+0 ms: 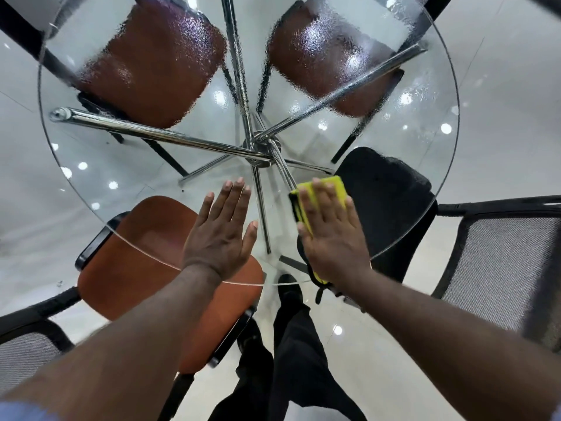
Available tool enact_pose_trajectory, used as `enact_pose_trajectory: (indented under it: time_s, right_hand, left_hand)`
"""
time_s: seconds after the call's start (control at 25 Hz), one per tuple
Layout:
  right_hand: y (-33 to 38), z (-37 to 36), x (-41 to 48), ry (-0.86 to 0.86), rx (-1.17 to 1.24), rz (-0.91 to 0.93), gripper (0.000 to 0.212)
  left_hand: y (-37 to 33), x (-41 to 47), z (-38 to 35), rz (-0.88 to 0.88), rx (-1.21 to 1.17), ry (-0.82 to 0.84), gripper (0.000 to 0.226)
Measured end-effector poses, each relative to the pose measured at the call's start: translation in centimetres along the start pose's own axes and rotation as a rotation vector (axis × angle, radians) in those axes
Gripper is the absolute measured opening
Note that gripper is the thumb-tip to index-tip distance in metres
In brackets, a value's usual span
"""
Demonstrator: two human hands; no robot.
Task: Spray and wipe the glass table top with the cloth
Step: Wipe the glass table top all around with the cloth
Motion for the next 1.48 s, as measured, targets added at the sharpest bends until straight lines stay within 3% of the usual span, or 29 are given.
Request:
enact_pose_trajectory:
  time_s: [0.08,0.16,0.24,0.36,0.48,0.56,0.68,0.76,0.84,0.96,1.08,1.16,1.32,1.4,1.48]
  right_hand:
    - [1.7,0.9,4.3,-0.027,-0.03,0.24,0.068]
    - [-0.5,2.2,8.8,-0.027,-0.011,0.256,0.066]
    - [-4.4,2.9,10.4,-0.022,0.026,0.088,0.066]
    - [-8.8,3.4,6.1,-0.1,0.121,-0.21,0.065]
    - [-7.3,1.8,-0.5,-0.117,0.106,-0.433,0.068]
    - [-3.0,0.7,-1.0,-0.095,0.073,-0.314,0.07]
    - [0.9,1.0,4.0,-0.021,-0.008,0.224,0.068]
    - [-0.3,2.1,7.7,0.014,0.002,0.368,0.066]
    - [-4.5,3.1,9.3,-0.03,0.088,0.165,0.063]
    - [-9.8,3.6,4.5,-0.161,0.152,-0.225,0.062]
    - [-8.5,1.6,-2.1,-0.195,0.123,-0.497,0.067]
    - [-4.8,0.6,-2.6,-0.166,0.071,-0.372,0.07]
    - [-2.0,1.3,3.8,-0.02,-0.059,0.384,0.066]
    - [-5.3,2.4,7.5,-0.004,-0.018,0.347,0.064]
    - [-10.4,3.6,8.2,-0.068,0.074,0.02,0.064]
  left_hand:
    - [0.1,0.1,-0.1,-0.003,0.005,-0.007,0.07]
    - [0.0,0.1,-0.1,-0.003,-0.003,-0.015,0.07]
    - [0.0,0.1,-0.1,-0.003,-0.004,-0.024,0.07]
    - [0.0,0.0,0.1,0.001,0.0,-0.031,0.07]
    - [0.0,0.0,0.1,0.003,-0.006,-0.027,0.07]
    - [0.1,0.0,0.0,0.004,-0.007,-0.008,0.07]
    - [-0.1,0.1,-0.3,0.007,-0.004,0.011,0.07]
    - [0.0,0.1,-0.3,0.012,-0.005,0.016,0.069]
    - [0.0,0.0,-0.2,0.01,-0.009,0.015,0.069]
    - [0.0,0.1,-0.2,0.012,-0.012,0.028,0.069]
    - [0.1,0.0,0.1,0.021,-0.012,-0.001,0.07]
    - [0.0,0.1,0.1,0.01,-0.025,0.001,0.071]
    - [0.0,0.2,-0.1,0.011,0.003,0.007,0.071]
    - [0.1,0.2,-0.2,0.008,0.004,0.001,0.071]
    - [0.1,0.3,-0.1,0.007,-0.006,0.019,0.073]
Point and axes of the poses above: each hand's wrist, its own x-axis towards the middle knuckle, its own z-axis out of the back of the hand, y = z × x, the point moved 10 cm from there along x, towards the middle knuckle, and after that the axes turned 6 degrees about z, right-handed, at the moved point
